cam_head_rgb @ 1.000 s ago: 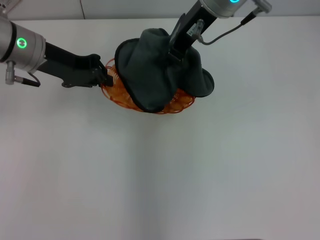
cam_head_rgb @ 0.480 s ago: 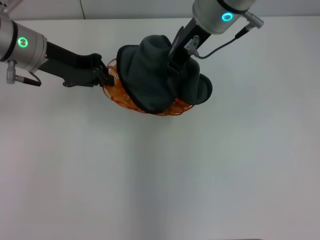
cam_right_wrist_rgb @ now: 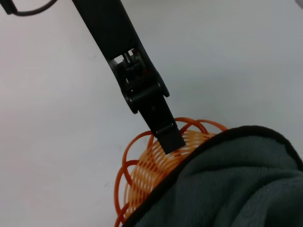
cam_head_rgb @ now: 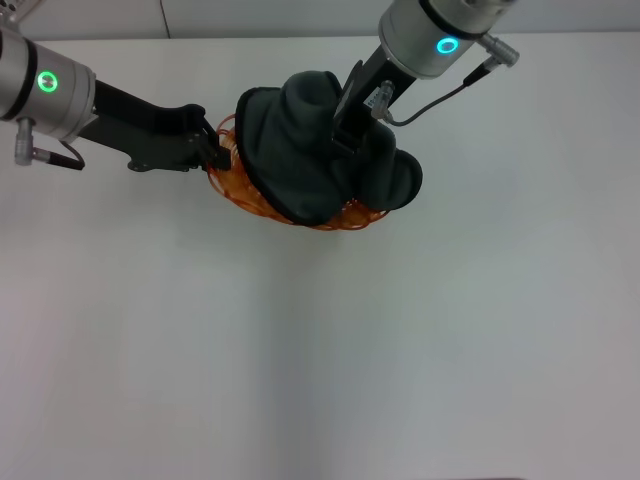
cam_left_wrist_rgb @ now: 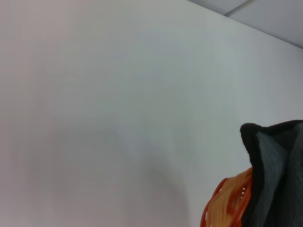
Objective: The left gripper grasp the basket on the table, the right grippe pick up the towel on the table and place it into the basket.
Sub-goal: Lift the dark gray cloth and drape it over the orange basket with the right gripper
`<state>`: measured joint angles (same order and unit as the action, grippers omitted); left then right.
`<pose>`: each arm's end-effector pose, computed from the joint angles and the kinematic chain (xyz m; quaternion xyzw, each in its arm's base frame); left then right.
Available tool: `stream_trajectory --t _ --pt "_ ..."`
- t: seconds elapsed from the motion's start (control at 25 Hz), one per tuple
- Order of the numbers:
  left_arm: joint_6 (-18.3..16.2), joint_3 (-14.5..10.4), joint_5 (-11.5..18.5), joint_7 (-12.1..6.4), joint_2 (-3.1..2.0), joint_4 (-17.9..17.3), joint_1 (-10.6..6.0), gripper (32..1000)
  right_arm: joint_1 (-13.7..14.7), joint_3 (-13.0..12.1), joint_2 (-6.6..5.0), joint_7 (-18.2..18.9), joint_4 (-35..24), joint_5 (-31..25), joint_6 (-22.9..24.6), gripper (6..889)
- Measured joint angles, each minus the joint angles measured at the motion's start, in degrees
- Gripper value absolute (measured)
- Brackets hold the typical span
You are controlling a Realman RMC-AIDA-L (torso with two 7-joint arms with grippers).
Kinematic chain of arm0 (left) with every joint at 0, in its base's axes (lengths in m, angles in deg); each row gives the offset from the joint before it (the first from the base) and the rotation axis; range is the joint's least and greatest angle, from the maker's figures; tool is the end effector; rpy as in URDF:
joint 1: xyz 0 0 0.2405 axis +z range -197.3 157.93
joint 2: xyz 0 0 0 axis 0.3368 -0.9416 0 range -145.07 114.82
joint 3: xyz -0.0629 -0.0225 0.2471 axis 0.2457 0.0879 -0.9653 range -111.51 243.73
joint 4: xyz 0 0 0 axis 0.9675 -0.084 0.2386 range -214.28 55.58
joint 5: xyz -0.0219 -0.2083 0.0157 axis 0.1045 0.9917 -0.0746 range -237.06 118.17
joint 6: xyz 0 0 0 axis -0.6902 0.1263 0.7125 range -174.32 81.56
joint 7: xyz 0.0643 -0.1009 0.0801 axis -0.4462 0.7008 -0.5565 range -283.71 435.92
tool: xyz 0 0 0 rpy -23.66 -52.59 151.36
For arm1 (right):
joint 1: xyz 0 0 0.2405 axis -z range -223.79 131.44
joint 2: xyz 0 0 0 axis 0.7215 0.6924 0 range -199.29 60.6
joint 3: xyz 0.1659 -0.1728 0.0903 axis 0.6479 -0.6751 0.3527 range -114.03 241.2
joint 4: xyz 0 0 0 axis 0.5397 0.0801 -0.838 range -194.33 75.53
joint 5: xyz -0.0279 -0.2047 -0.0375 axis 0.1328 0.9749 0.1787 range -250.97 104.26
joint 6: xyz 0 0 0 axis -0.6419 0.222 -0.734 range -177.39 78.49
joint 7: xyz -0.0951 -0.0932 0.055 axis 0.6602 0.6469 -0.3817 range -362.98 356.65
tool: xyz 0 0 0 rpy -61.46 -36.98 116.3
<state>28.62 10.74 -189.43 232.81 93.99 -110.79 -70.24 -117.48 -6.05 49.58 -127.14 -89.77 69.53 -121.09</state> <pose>-0.2160 0.4262 0.0178 -0.7561 -0.6412 -0.0502 0.1211 0.0807 0.4305 -0.0735 -0.9732 0.1459 -0.1524 0.0914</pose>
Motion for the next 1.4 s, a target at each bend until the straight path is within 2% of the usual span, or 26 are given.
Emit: stream_trajectory --t 0.84,1.32,1.4 --pt "-0.1 0.0 -0.1 -0.18 0.16 0.0 -0.25 82 0.0 -0.2 0.16 -0.5 0.6 -0.1 0.4 170" --pt "-0.2 0.0 -0.2 -0.26 0.22 0.1 -0.15 81 -0.3 -0.2 0.10 0.2 -0.2 -1.2 -1.0 234" --pt "-0.2 0.0 -0.2 -0.26 0.22 0.1 -0.16 81 -0.3 -0.2 0.10 0.2 -0.2 -1.2 -1.0 317"
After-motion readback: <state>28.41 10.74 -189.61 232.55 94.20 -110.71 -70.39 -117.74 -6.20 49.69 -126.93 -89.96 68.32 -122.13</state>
